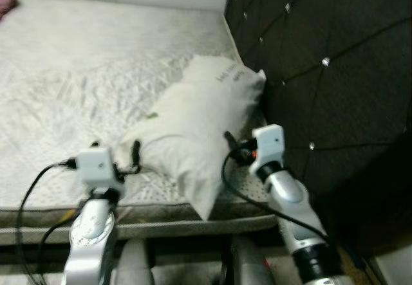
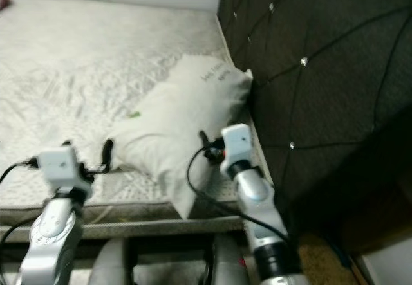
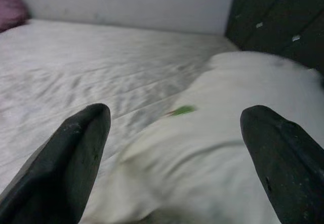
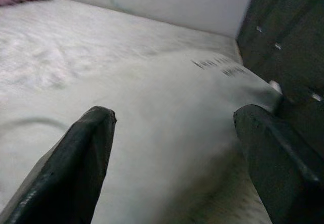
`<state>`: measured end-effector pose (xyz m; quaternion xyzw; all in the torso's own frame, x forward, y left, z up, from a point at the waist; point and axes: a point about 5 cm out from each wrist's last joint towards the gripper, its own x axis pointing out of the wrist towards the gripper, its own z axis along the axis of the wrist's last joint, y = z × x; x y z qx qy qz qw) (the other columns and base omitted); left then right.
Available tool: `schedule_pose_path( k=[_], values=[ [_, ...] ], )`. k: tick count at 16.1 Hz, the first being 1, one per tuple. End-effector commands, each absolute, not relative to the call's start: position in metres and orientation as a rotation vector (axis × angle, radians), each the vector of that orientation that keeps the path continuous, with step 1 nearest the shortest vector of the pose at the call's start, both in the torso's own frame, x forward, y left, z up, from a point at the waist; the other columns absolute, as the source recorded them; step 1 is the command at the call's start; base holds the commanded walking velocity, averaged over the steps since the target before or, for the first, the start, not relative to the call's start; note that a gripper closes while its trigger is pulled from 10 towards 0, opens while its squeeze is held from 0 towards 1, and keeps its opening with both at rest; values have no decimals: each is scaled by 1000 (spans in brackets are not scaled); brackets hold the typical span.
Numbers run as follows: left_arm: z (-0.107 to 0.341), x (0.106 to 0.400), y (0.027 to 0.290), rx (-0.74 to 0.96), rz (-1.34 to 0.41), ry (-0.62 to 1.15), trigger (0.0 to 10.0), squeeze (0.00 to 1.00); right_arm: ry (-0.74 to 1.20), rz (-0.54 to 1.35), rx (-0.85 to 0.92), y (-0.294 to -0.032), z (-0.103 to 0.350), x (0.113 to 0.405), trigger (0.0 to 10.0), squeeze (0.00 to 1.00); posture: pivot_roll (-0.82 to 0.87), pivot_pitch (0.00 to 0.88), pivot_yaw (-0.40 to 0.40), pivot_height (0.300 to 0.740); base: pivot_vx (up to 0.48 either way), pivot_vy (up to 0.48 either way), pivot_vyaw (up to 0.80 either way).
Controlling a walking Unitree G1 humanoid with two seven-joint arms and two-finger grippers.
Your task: Clean up the room
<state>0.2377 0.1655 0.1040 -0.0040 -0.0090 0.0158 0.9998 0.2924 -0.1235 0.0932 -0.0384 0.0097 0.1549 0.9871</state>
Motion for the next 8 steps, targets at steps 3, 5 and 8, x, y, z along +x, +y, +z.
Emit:
schedule_pose_path(
  k=[3,5,8],
  values=[
    [101,235,162,-4,27,-1,10000,0,25,291,-70,-131,92,291,10000,0,-25,0,-93,610,0,0,0],
    [101,235,164,2,30,3,10000,0,31,293,-72,-130,90,291,10000,0,-17,0,-94,595,0,0,0],
    [99,234,167,42,71,19,10000,0,43,297,-70,-128,89,291,10000,0,-12,0,-94,590,0,0,0]
  ],
)
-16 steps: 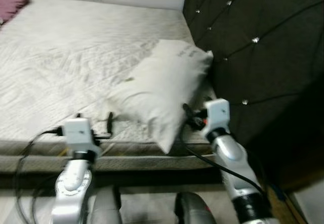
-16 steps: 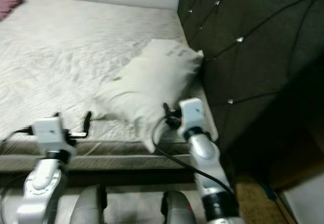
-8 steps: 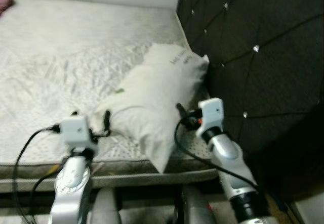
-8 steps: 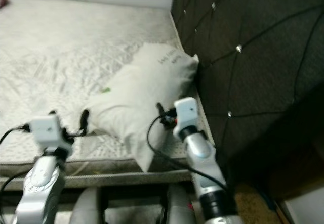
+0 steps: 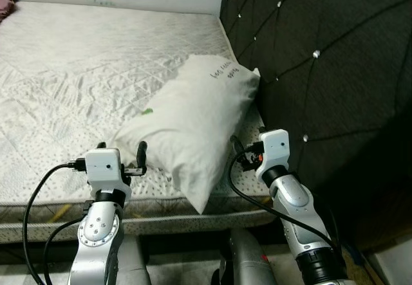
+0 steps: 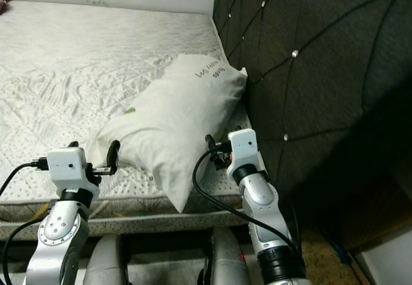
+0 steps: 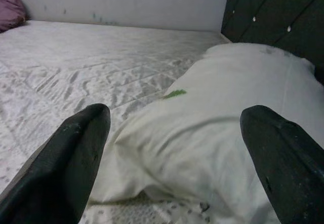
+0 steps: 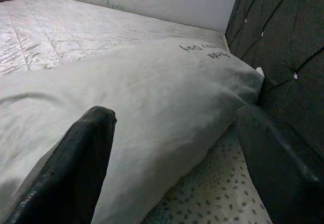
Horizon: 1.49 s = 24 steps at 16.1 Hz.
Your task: Clean up the room
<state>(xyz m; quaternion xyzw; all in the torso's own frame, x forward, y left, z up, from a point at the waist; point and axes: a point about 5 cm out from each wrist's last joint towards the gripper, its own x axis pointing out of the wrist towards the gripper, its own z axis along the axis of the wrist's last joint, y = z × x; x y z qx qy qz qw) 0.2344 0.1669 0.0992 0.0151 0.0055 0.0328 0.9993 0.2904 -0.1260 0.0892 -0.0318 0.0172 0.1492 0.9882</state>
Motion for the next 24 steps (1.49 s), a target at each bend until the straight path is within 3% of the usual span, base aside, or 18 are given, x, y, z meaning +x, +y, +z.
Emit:
schedule_pose_path(
  k=[1,5,10,16,24],
  values=[
    [98,235,168,45,79,21,10000,0,50,303,-70,-127,88,291,10000,0,-12,0,-94,590,0,0,0],
    [99,236,169,53,91,20,10000,0,60,324,-102,-124,86,292,10000,0,-11,0,-96,590,0,0,0],
    [99,236,170,59,95,21,10000,0,76,353,-113,-118,83,292,10000,0,0,0,-99,590,0,0,601],
    [103,221,190,111,161,53,10000,0,149,390,-122,-98,75,311,10000,0,84,27,-99,590,0,0,0],
    [109,222,185,107,151,57,10000,0,150,371,-119,-98,72,312,10000,0,62,52,-93,532,0,0,0]
  ],
)
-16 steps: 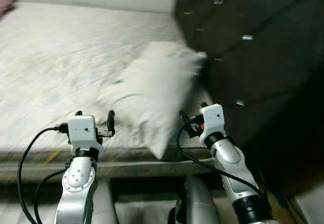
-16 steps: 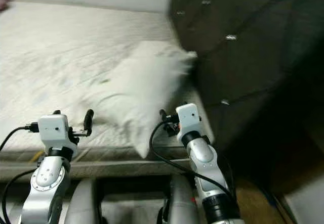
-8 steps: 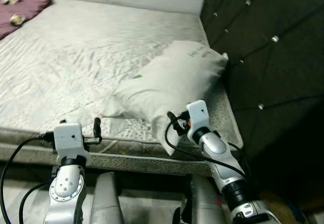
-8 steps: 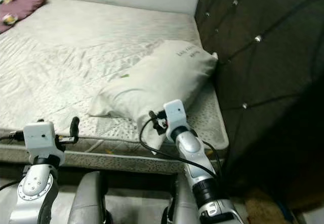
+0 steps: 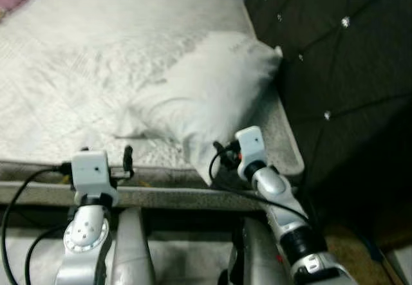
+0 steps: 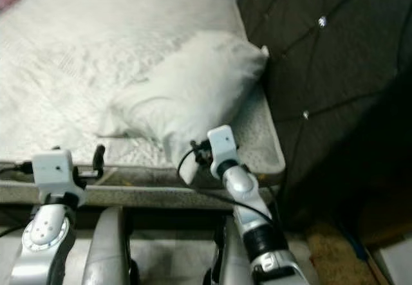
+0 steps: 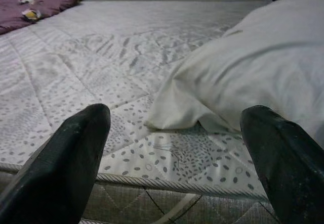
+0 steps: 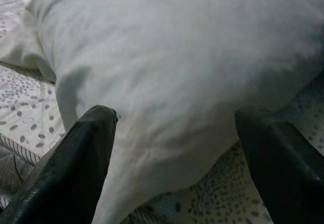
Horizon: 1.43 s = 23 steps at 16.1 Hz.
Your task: Clean up the room
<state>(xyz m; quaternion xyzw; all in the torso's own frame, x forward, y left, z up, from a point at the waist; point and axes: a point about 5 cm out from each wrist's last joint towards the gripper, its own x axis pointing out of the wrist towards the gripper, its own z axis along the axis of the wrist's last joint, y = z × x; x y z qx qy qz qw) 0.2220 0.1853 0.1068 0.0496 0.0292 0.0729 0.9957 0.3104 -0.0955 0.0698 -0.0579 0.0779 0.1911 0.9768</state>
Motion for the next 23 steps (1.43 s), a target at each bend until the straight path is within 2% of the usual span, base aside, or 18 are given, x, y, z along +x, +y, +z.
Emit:
schedule_pose_path(
  k=[1,5,10,14,18,23],
  values=[
    [107,222,184,99,153,63,10000,0,155,376,-120,-99,71,310,10000,0,54,49,-95,532,0,0,0],
    [105,222,175,84,137,69,10000,0,184,400,-134,-98,68,307,10000,0,47,48,-102,532,0,0,0],
    [107,220,164,91,99,64,10000,0,215,441,-123,-95,62,299,10000,0,39,63,-108,464,0,0,0],
    [105,216,162,86,98,76,10000,0,222,447,-115,-86,66,309,10000,0,52,82,-112,464,0,0,0],
    [103,215,164,92,96,88,10000,0,216,498,-47,-62,86,332,10000,0,63,76,-116,464,0,0,0],
    [101,213,163,89,95,98,10000,0,224,556,6,-60,95,342,10000,0,75,58,-122,464,0,0,0]
  ],
)
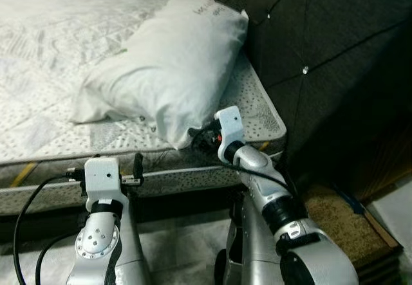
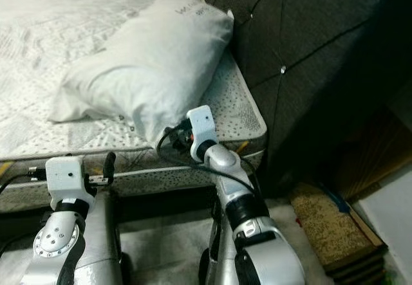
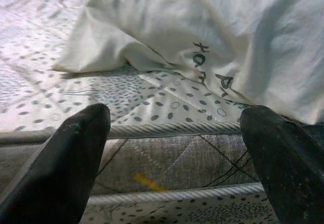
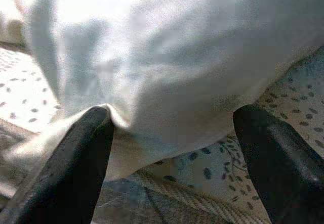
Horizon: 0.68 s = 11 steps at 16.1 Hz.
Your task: Clean up the room
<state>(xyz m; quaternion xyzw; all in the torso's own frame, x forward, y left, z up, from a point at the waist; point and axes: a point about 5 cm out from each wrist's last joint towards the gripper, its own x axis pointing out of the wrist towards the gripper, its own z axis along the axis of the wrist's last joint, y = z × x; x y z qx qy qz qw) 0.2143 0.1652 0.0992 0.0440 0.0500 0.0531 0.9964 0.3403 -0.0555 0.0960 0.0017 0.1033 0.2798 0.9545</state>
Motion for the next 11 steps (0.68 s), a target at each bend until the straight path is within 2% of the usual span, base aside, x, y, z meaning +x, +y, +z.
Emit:
schedule_pose_path(
  k=[1,5,6,9,11],
  values=[
    [100,214,163,90,91,99,10000,0,237,561,31,-58,94,342,10000,0,77,54,-119,464,0,0,0],
    [102,221,163,97,74,88,10000,0,221,581,144,-28,110,349,10000,0,87,36,-115,464,0,0,0],
    [102,222,164,99,74,87,10000,0,178,576,196,-19,121,352,0,0,94,28,-115,464,0,0,0],
    [102,223,163,104,73,84,10000,0,144,603,232,-4,135,356,0,0,97,18,-117,464,0,0,0],
    [102,225,164,108,71,82,10000,0,156,541,241,-11,135,362,0,0,100,9,-118,464,0,0,0]
  ],
)
